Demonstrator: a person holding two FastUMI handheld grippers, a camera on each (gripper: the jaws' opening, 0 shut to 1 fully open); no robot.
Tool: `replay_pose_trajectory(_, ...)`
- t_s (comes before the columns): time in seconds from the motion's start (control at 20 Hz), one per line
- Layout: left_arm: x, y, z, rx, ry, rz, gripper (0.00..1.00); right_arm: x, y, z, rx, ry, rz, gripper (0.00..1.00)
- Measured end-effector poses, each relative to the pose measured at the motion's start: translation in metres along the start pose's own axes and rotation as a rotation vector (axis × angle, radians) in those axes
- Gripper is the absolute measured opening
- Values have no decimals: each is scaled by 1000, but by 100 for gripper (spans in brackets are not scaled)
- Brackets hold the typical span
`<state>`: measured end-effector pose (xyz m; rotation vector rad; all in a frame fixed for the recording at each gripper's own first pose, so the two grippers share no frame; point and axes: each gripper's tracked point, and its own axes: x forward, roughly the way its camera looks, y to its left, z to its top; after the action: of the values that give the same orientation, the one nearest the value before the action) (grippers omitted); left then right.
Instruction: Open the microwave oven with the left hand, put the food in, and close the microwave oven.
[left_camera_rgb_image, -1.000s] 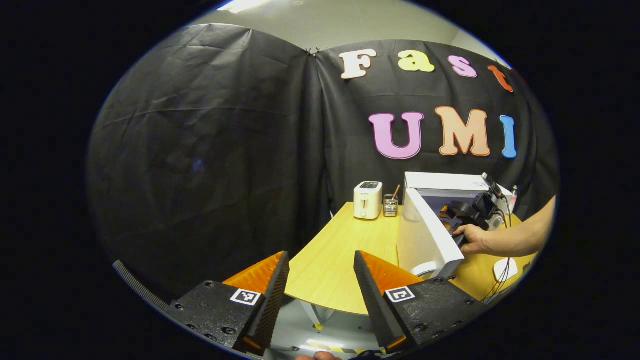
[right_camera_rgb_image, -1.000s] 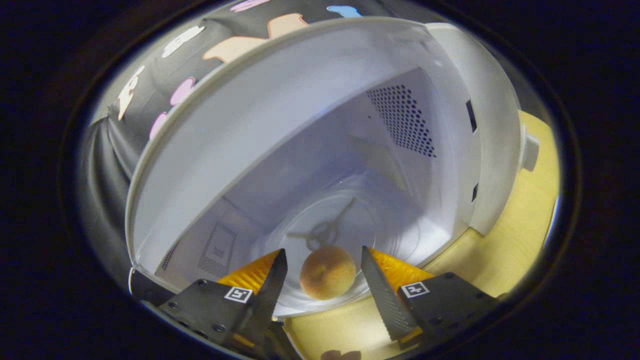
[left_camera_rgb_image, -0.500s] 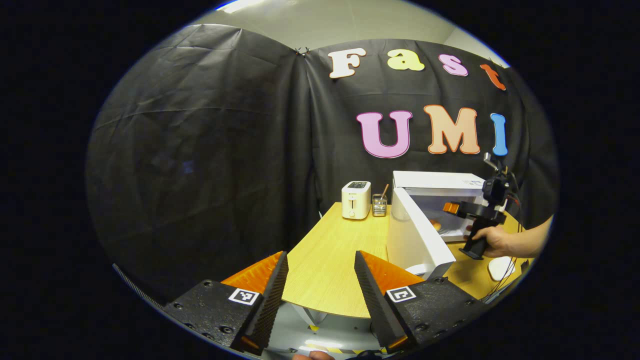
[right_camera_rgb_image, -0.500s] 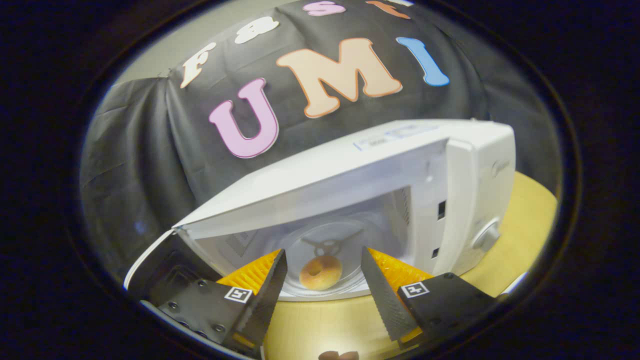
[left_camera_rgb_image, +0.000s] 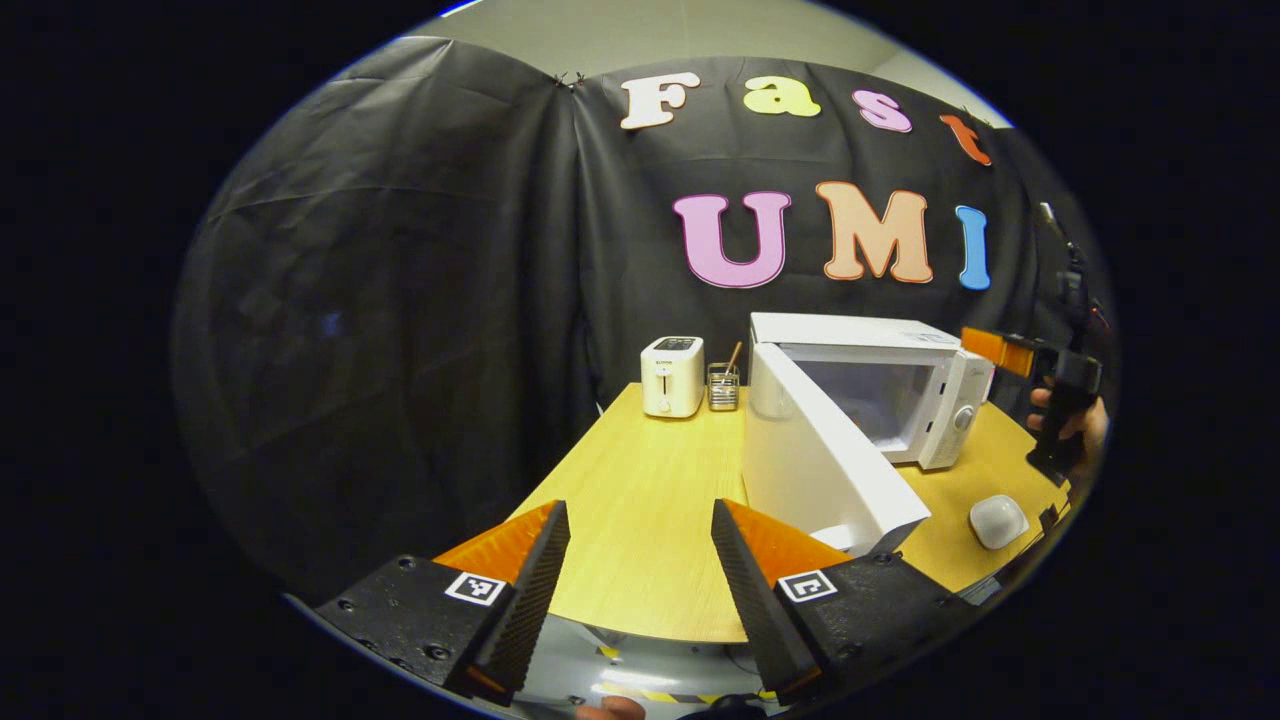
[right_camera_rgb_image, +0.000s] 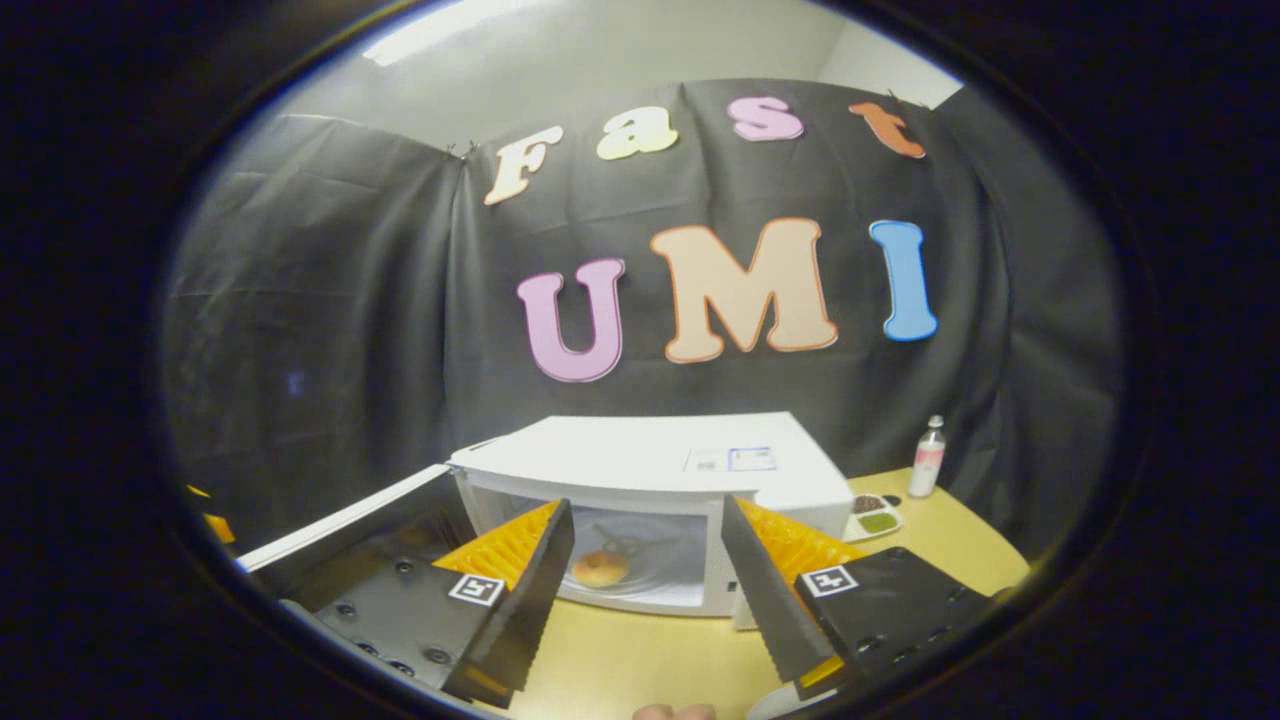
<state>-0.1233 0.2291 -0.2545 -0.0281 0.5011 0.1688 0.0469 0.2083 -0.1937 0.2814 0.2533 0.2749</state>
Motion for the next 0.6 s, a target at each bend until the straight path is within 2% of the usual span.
replay_pose_trajectory(0.15,10,-15,-25,-16,65,-37,84,-21,-37,25,-30,-35,-68,82)
replay_pose_trajectory(0.25,15,-29,-38,2,114,-64,84,-34,-55,42,-15,-63,-106,82)
replay_pose_trajectory(0.35,17,-37,-37,33,116,-85,82,-47,-69,60,10,-96,-144,82)
replay_pose_trajectory(0.4,16,-43,-37,39,119,-104,83,-53,-75,67,15,-108,-161,91)
replay_pose_trajectory(0.6,19,-76,-47,54,158,-192,82,-75,-96,89,-21,-149,-205,91)
